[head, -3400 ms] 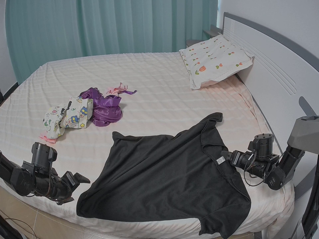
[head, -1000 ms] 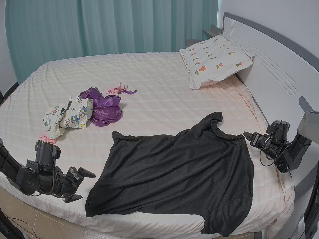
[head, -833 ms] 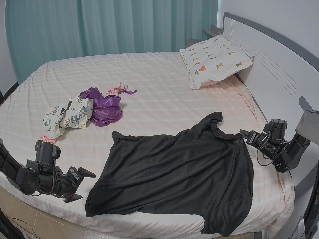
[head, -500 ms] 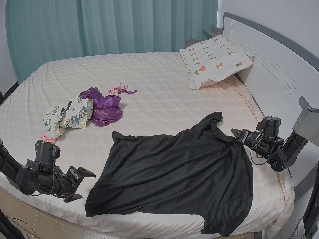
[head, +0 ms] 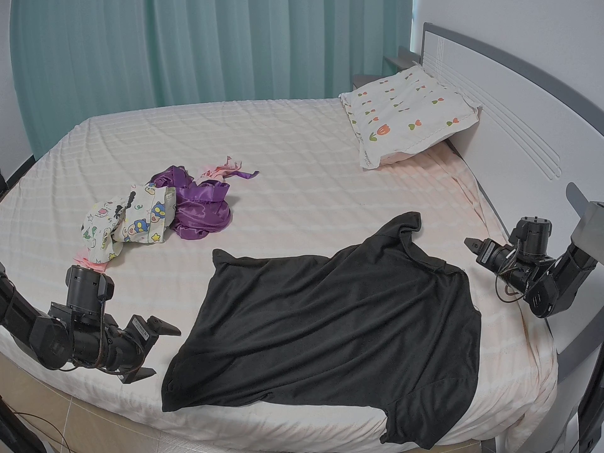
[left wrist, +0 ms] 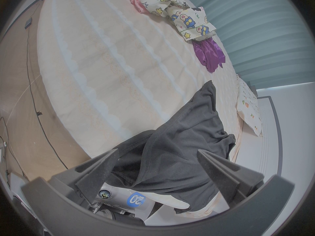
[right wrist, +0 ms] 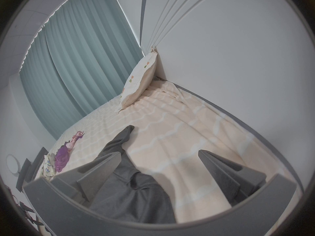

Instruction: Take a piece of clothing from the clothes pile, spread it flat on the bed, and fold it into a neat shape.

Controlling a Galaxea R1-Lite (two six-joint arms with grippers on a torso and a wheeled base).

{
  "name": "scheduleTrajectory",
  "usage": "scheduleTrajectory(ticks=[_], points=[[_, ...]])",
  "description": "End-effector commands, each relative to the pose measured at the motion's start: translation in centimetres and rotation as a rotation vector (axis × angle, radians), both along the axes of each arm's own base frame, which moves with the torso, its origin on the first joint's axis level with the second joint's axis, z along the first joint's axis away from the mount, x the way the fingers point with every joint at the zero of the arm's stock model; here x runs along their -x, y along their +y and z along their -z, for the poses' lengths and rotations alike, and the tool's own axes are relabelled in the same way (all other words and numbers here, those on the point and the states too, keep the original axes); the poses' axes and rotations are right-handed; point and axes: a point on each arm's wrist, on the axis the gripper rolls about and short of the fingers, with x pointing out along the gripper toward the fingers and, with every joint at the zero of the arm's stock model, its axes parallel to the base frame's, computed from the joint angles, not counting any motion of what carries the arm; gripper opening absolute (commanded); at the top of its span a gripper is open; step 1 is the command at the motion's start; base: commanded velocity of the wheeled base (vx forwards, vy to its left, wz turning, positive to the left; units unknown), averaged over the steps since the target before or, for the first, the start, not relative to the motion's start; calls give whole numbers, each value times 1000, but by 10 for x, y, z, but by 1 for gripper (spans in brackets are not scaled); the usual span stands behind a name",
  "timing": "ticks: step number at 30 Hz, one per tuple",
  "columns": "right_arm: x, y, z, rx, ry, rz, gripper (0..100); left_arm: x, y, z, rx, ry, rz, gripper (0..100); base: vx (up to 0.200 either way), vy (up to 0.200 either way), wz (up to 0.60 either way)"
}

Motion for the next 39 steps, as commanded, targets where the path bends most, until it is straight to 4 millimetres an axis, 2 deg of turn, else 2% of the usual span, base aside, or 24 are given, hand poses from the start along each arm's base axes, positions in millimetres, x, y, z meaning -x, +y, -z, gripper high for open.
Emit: scheduleTrajectory(ticks=[1, 6, 9, 14, 19, 23, 32, 38, 39], points=[[7, 31, -8, -51, -16, -69, 100, 0, 0, 0, 0, 0, 0, 100, 0, 0, 0], [5, 67, -5, -137, -5, -136, 100, 0, 0, -1, 2, -3, -1, 100, 0, 0, 0], [6, 94, 8, -218, 56, -168, 100, 1, 0, -1, 1, -1, -1, 100, 0, 0, 0], [-2, 113, 11, -314, 64, -198, 100, 1, 0, 0, 3, 1, -2, 100, 0, 0, 0], [-11, 119, 21, -352, 94, -192, 100, 2, 0, 0, 4, 4, -3, 100, 0, 0, 0], [-14, 122, 24, -390, 104, -201, 100, 1, 0, 1, 4, 6, -3, 100, 0, 0, 0], [-35, 132, 32, -400, 106, -219, 100, 2, 0, 0, 5, 7, -5, 100, 0, 0, 0], [-61, 130, 40, -410, 71, -186, 100, 2, 0, 2, 6, 15, -10, 100, 0, 0, 0], [-70, 124, 42, -411, 56, -168, 100, 2, 0, 1, 10, 14, -14, 100, 0, 0, 0]])
